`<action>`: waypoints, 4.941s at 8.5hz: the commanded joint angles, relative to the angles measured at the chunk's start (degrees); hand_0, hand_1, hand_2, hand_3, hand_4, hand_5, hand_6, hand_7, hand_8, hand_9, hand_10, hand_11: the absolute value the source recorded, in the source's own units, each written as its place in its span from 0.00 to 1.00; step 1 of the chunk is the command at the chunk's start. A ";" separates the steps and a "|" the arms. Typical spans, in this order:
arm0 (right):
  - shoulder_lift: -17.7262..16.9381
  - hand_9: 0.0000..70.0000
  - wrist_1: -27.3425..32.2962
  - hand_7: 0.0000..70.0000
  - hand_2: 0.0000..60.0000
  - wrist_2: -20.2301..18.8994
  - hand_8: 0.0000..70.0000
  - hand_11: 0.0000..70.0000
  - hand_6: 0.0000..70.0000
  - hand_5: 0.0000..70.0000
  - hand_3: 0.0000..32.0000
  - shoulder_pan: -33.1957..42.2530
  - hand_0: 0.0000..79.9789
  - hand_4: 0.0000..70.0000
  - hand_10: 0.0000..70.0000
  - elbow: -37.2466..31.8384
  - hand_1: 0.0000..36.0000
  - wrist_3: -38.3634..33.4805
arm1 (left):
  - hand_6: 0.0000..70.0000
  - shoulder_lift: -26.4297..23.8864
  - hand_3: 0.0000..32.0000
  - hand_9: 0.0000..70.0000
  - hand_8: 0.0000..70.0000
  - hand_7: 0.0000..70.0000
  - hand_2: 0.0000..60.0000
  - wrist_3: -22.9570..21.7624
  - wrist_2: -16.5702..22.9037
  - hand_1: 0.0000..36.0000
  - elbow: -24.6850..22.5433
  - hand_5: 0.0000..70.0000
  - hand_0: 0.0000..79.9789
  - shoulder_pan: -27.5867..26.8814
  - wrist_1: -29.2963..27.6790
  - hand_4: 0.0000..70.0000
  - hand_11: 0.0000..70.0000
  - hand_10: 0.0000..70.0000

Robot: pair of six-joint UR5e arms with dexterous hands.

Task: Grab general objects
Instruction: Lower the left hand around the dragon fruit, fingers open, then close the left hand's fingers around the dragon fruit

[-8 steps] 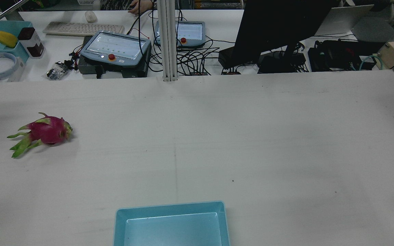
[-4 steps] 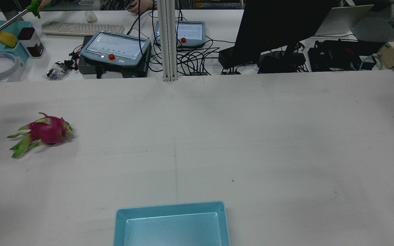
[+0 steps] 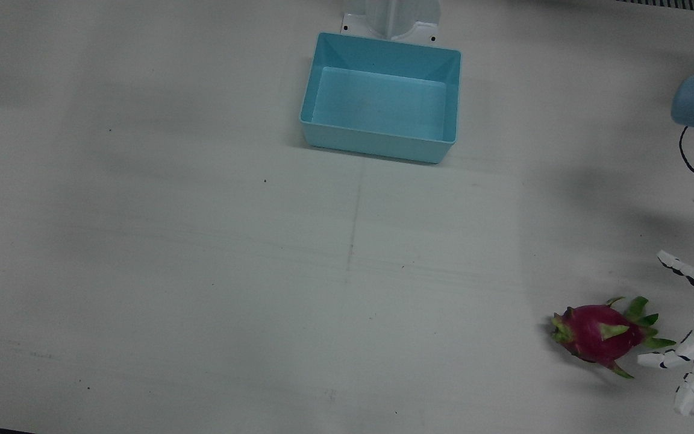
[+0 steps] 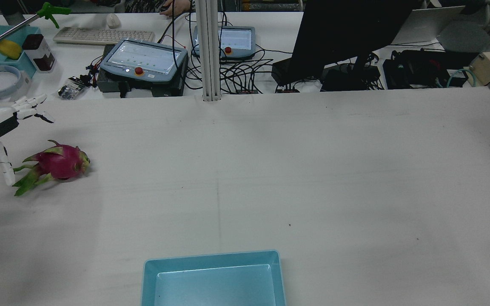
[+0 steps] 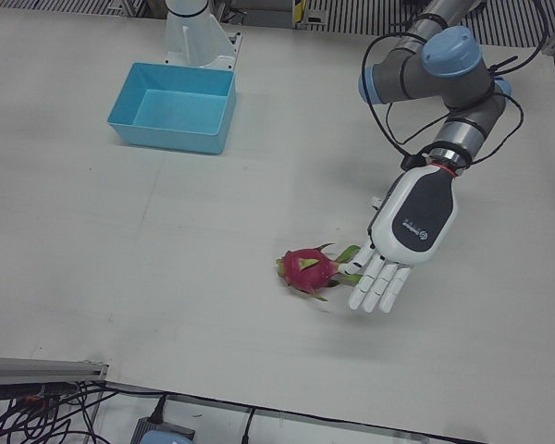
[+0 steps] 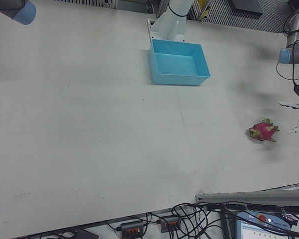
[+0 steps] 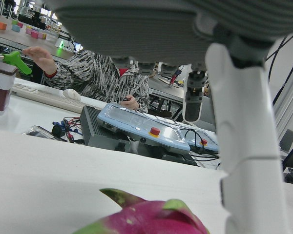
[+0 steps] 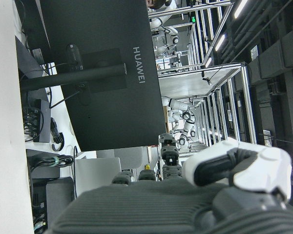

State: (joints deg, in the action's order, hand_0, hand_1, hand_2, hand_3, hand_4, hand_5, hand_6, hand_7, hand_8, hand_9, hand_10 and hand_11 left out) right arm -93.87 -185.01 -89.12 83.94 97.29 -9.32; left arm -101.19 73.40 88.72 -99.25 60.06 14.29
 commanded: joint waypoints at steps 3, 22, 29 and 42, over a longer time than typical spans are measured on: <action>0.00 0.00 0.00 0.00 0.00 0.00 0.00 0.00 0.00 0.00 0.00 0.00 0.00 0.00 0.00 -0.08 0.00 0.00 | 0.00 -2.61 0.00 0.00 0.01 0.04 1.00 5.24 -4.87 1.00 6.34 0.38 0.64 -4.16 0.56 0.00 0.05 0.00; 0.00 0.00 0.00 0.00 0.00 0.00 0.00 0.00 0.00 0.00 0.00 -0.09 0.00 0.00 0.00 -0.08 0.00 0.00 | 0.16 -8.32 0.00 0.17 0.16 0.44 1.00 10.17 -10.32 0.95 14.52 0.83 0.63 -8.38 0.65 0.21 0.07 0.03; 0.00 0.00 -0.09 0.00 0.00 0.00 0.00 0.00 0.00 0.00 0.00 -0.09 0.00 0.00 0.00 0.00 0.00 0.00 | 0.52 -8.85 0.00 0.40 0.34 0.84 1.00 10.18 -10.58 0.72 14.08 1.00 0.61 -10.84 1.44 0.71 0.13 0.09; 0.00 0.00 -0.18 0.00 0.00 0.00 0.00 0.00 0.00 0.00 0.00 -0.09 0.00 0.00 0.00 0.09 0.00 0.00 | 1.00 -11.55 0.00 1.00 1.00 1.00 1.00 8.86 -2.53 1.00 -2.94 1.00 1.00 -10.31 13.02 0.88 1.00 1.00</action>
State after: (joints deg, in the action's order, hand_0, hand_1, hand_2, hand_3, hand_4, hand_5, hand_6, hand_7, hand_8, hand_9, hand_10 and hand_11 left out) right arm -93.87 -185.16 -89.12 83.85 97.37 -9.31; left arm -110.00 82.72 80.55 -96.64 49.78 22.40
